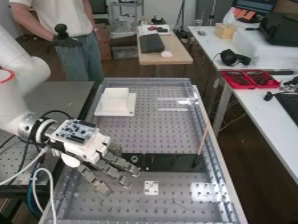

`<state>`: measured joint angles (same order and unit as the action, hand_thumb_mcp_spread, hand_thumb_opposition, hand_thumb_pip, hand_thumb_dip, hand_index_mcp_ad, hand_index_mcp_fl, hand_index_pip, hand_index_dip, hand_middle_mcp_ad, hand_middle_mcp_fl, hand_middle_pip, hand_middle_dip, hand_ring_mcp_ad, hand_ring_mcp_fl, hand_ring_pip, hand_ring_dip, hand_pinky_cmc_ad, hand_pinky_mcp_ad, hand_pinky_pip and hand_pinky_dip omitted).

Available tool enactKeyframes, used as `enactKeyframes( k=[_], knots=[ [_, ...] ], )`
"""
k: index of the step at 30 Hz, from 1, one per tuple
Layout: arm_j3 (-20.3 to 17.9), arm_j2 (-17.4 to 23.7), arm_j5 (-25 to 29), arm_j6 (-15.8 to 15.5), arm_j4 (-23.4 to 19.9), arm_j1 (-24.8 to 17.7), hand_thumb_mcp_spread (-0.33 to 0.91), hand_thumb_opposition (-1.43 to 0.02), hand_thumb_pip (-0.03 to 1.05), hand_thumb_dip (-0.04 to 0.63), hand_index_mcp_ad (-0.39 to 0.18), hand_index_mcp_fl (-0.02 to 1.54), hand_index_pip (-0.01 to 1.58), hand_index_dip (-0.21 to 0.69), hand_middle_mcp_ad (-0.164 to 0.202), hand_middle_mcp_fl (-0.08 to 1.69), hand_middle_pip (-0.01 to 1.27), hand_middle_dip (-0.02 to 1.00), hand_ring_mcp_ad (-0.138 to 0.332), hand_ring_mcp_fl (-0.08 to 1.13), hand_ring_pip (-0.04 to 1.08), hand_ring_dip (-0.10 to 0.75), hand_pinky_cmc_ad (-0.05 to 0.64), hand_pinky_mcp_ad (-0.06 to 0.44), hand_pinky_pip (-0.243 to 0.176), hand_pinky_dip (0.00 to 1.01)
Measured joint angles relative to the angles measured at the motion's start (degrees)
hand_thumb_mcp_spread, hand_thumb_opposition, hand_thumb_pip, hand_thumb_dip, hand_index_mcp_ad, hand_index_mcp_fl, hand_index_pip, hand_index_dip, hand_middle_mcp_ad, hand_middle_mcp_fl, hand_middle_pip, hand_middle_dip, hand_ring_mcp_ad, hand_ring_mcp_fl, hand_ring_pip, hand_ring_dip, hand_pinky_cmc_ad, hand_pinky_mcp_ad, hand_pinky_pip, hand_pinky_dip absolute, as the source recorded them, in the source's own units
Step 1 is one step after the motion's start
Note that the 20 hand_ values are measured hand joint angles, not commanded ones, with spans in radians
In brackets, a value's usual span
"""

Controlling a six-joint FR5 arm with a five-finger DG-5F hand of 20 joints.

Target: Grab the larger nut and place it in the white container

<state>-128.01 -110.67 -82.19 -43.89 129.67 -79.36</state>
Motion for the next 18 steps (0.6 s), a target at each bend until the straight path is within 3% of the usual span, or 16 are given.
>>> enactKeyframes(
  k=[9,18],
  knots=[
    [-0.25,-0.15,-0.04,0.50,-1.10,-0.05,0.35,-0.88,0.75,0.236,-0.138,0.02,1.56,0.131,0.066,0.00,0.12,0.21,0.131,0.00,0.20,0.120,0.363,0.311,-0.089,0.69],
    [-0.14,-0.43,-0.07,0.50,-1.57,-0.08,0.35,-0.88,0.74,0.236,-0.126,0.16,1.55,0.110,0.070,0.00,0.12,0.20,0.131,0.00,0.22,0.120,0.363,0.309,-0.089,0.69]
  ],
)
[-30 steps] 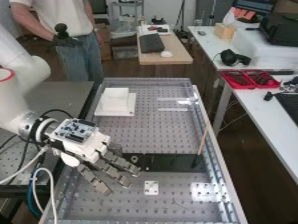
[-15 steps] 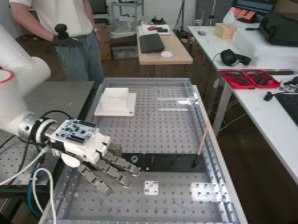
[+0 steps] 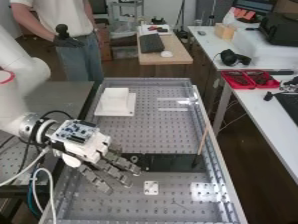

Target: Grab the larger nut and place it in the white container

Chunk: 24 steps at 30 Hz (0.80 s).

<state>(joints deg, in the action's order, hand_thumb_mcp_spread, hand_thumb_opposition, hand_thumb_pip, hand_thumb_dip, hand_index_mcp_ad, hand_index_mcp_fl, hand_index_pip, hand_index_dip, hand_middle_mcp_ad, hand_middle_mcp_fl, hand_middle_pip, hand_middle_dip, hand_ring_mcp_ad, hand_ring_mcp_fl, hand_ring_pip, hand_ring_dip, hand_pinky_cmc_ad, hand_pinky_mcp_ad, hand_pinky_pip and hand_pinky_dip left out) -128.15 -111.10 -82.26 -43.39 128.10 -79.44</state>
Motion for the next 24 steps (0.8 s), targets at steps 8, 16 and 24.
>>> enactKeyframes(
  k=[8,16,24],
  knots=[
    [-0.03,-0.10,0.27,0.29,-0.61,-0.45,0.36,-0.91,0.74,0.236,-0.058,0.25,1.54,0.079,0.066,0.00,0.12,0.20,0.131,0.00,0.24,0.110,0.354,0.291,-0.089,0.71],
    [0.02,1.94,-0.63,-0.08,-1.40,-0.68,0.34,-0.93,0.74,0.227,-0.051,0.32,1.54,0.063,0.070,0.00,0.13,0.20,0.129,0.00,0.24,0.106,0.351,0.293,-0.089,0.71],
    [0.34,7.91,-7.24,0.59,-1.12,-3.09,0.34,-0.93,0.74,0.227,-0.051,0.32,1.54,0.063,0.066,0.00,0.13,0.20,0.127,0.00,0.24,0.110,0.330,0.293,-0.089,0.71]
  ],
)
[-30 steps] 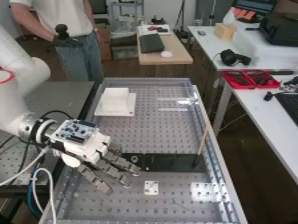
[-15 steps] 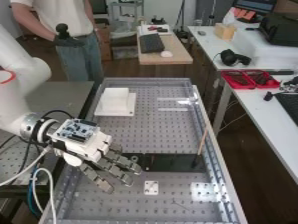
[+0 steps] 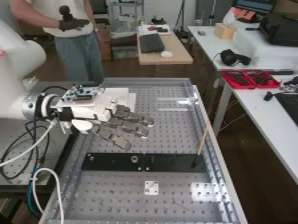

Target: Grab the larger nut and place it in the white container

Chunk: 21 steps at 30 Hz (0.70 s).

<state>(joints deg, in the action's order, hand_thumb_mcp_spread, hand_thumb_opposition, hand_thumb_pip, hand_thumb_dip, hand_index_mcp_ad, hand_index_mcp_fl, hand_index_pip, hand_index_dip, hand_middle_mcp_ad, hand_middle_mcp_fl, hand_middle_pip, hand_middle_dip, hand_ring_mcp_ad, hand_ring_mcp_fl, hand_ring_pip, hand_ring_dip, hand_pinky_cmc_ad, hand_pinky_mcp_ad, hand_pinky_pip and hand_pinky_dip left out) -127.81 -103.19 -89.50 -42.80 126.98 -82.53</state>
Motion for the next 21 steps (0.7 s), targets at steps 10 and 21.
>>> enactKeyframes(
  k=[10,21],
  knots=[
    [3.96,0.76,-13.43,2.70,5.14,-4.02,0.34,-0.93,0.74,0.227,-0.051,0.32,1.54,0.063,0.065,0.00,0.12,0.20,0.124,0.00,0.22,0.110,0.328,0.291,-0.093,0.71],
    [7.47,-2.19,-28.57,4.18,9.52,-6.42,0.34,-0.93,0.74,0.227,-0.051,0.32,1.54,0.063,0.066,0.00,0.14,0.20,0.124,0.00,0.17,0.110,0.328,0.291,-0.089,0.68]
  ],
)
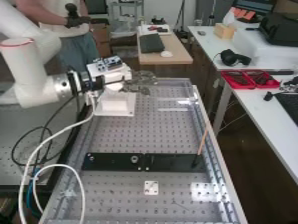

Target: Grab the larger nut and place it in the white container

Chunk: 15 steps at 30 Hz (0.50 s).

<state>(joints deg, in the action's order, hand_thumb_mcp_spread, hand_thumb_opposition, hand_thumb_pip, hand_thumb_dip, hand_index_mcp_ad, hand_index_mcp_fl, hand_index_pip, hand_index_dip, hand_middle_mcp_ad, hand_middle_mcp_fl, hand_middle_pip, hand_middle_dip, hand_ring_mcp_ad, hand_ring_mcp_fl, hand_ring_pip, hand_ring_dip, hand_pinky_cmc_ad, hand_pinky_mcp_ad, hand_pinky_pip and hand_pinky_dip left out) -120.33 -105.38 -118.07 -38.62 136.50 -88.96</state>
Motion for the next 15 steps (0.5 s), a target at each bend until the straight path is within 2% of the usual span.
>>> enactKeyframes(
  k=[6,15],
  knots=[
    [0.47,0.23,-6.48,-0.50,3.71,-0.37,0.34,-0.93,0.74,0.227,-0.051,0.32,1.54,0.063,0.066,0.00,0.14,0.20,0.124,0.00,0.18,0.110,0.328,0.291,-0.089,0.67],
    [-0.27,0.37,-8.72,-1.15,5.51,-0.77,0.34,-0.93,0.74,0.227,-0.051,0.30,1.54,0.063,0.066,0.00,0.14,0.20,0.124,0.00,0.17,0.110,0.328,0.291,-0.093,0.67]
  ],
)
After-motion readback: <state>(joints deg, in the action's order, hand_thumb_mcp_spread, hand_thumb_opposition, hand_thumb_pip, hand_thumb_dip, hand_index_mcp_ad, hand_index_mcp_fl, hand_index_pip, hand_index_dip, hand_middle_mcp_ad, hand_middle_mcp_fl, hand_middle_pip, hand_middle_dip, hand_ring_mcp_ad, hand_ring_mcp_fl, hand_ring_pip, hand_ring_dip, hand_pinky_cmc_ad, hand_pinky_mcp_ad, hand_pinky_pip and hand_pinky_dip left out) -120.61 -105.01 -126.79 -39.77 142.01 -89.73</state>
